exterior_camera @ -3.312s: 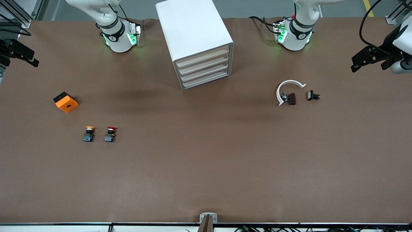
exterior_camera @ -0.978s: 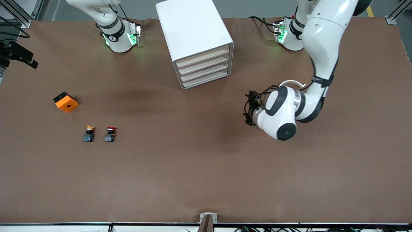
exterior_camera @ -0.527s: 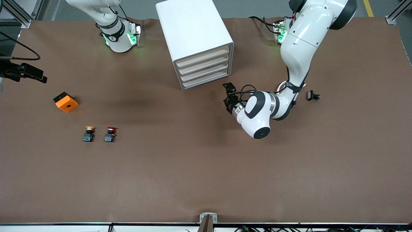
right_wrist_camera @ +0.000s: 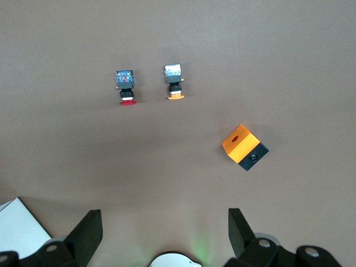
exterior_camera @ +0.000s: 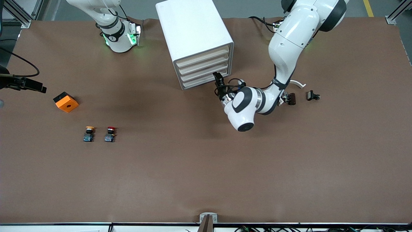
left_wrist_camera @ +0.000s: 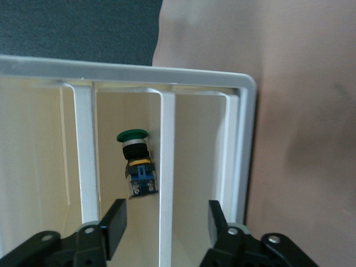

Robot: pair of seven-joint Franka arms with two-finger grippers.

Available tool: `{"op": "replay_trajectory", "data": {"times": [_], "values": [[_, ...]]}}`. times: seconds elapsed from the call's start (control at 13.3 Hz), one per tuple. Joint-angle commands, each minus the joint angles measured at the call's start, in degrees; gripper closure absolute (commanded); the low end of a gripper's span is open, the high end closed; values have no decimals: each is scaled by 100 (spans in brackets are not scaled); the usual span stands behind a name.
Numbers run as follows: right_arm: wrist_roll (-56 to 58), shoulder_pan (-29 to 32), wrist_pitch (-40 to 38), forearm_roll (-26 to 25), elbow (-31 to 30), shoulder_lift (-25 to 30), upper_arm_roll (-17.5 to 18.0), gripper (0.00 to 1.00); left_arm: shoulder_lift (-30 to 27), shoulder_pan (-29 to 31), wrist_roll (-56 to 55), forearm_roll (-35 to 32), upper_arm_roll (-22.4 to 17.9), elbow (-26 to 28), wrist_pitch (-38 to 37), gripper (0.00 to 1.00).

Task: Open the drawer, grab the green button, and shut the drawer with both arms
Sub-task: 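Pull the drawer open with the left gripper while the right gripper approaches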

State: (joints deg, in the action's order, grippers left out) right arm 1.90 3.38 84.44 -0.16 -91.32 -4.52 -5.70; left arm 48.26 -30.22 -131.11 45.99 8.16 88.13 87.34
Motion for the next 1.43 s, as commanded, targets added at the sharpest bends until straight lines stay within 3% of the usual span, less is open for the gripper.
{"op": "replay_trajectory", "data": {"times": [0.0, 0.15, 0.3, 0.53, 0.68, 0.75, 0.83, 1.05, 1.35], "values": [[-49, 40, -76, 6, 185, -67, 52, 0, 34, -54, -99, 234, -34, 90, -94, 43], [-67, 40, -76, 42, 176, -67, 52, 0, 78, -185, -99, 243, -34, 108, -94, 44], [-67, 22, -76, 51, 185, -58, 52, 0, 78, -212, -108, 322, -34, 178, -94, 57], [-84, 13, -76, 68, 176, -67, 52, 0, 166, -334, -108, 358, -43, 222, -42, 60], [-93, -13, -94, 86, 176, -67, 60, 0, 218, -361, -108, 358, -43, 214, 11, 76], [-102, -22, -94, 95, 176, -58, 69, 0, 219, -353, -108, 366, -43, 213, 11, 94], [-189, -39, -103, 156, 176, -58, 69, 0, 219, -344, -117, 393, -51, 196, 11, 100], [-1110, -196, -94, 569, 124, -58, 96, 0, 219, -291, -117, 375, -148, 152, 11, 100], [-3119, -1232, 247, 683, 106, -66, 96, 0, 210, -265, -117, 366, -552, 29, 11, 100]]}}
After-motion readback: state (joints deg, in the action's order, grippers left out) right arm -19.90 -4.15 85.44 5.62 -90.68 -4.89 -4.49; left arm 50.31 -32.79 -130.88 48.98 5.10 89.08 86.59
